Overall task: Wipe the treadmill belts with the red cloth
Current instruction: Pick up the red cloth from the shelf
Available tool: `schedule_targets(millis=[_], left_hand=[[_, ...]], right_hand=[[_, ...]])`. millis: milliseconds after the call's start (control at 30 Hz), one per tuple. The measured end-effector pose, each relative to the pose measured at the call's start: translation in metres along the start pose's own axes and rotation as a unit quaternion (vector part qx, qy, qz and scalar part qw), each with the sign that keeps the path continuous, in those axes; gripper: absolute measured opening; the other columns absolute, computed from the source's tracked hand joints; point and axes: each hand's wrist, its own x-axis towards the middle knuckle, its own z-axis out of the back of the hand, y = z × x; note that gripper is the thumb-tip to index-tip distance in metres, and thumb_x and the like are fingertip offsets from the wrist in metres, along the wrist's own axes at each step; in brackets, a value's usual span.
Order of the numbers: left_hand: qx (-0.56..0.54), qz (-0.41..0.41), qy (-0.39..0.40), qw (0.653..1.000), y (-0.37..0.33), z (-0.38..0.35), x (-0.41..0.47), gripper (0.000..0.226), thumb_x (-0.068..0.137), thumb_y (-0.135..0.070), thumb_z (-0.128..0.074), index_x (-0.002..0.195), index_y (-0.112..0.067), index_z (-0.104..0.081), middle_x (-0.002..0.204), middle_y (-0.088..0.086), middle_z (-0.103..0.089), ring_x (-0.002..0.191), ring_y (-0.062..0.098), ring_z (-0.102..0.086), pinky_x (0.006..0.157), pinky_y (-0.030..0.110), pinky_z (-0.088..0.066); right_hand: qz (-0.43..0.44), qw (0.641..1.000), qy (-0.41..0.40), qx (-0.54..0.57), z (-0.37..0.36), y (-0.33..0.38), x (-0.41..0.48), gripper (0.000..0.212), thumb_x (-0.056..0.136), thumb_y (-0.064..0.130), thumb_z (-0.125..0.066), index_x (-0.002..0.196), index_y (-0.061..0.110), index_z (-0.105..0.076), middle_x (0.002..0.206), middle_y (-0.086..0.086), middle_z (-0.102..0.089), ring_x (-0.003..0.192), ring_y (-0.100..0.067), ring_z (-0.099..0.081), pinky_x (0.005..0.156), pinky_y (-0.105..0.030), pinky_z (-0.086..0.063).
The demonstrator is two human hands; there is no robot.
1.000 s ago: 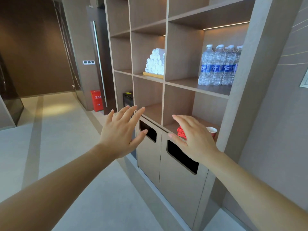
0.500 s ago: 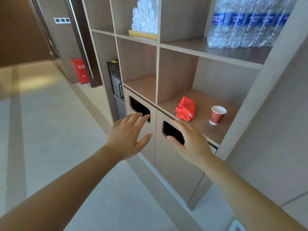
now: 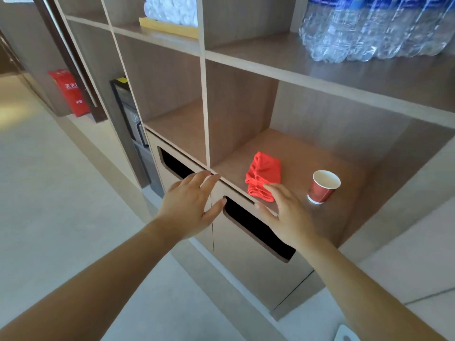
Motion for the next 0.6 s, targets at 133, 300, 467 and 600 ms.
schedule_targets(millis=[133, 300, 467, 600], left_hand=[[-0.016, -0.038, 0.004, 0.999, 0.020, -0.022, 0.053, 0.070, 0.084, -0.063, -0.015, 0.139, -0.025, -0.037, 0.142, -0.002, -0.044, 0.128, 0.020, -0.044, 0.095, 0.039, -0.044], [-0.037, -0.107, 0.021, 0.993, 0.047, -0.046, 0.128, 0.078, 0.079, -0.065, -0.008, 0.143, -0.027, -0.032, 0.146, -0.005, -0.038, 0.132, 0.017, -0.039, 0.099, 0.038, -0.040], [-0.053, -0.179, 0.052, 0.981, 0.070, -0.068, 0.182, 0.080, 0.078, -0.064, -0.005, 0.145, -0.026, -0.027, 0.149, -0.004, -0.033, 0.132, 0.017, -0.039, 0.097, 0.035, -0.042], [-0.073, -0.233, 0.070, 0.967, 0.082, -0.092, 0.213, 0.073, 0.084, -0.061, -0.014, 0.143, -0.023, -0.034, 0.145, 0.000, -0.041, 0.127, 0.020, -0.046, 0.092, 0.038, -0.046]], right_hand=[[-0.052, 0.999, -0.012, -0.005, -0.023, -0.016, 0.042, 0.052, 0.090, 0.041, -0.057, 0.135, 0.017, -0.048, 0.137, 0.004, -0.047, 0.122, -0.018, -0.049, 0.097, -0.036, -0.044], [-0.129, 0.989, -0.018, -0.063, -0.058, -0.029, 0.097, 0.058, 0.090, 0.048, -0.051, 0.140, 0.021, -0.041, 0.143, 0.003, -0.040, 0.124, -0.023, -0.048, 0.098, -0.037, -0.041], [-0.211, 0.969, 0.008, -0.128, -0.099, -0.038, 0.134, 0.072, 0.090, 0.054, -0.047, 0.151, 0.027, -0.017, 0.153, -0.003, -0.027, 0.138, -0.028, -0.029, 0.109, -0.044, -0.030], [-0.290, 0.937, 0.037, -0.191, -0.129, -0.048, 0.142, 0.075, 0.089, 0.062, -0.040, 0.150, 0.025, -0.018, 0.160, -0.002, -0.007, 0.146, -0.025, -0.006, 0.112, -0.056, -0.017]])
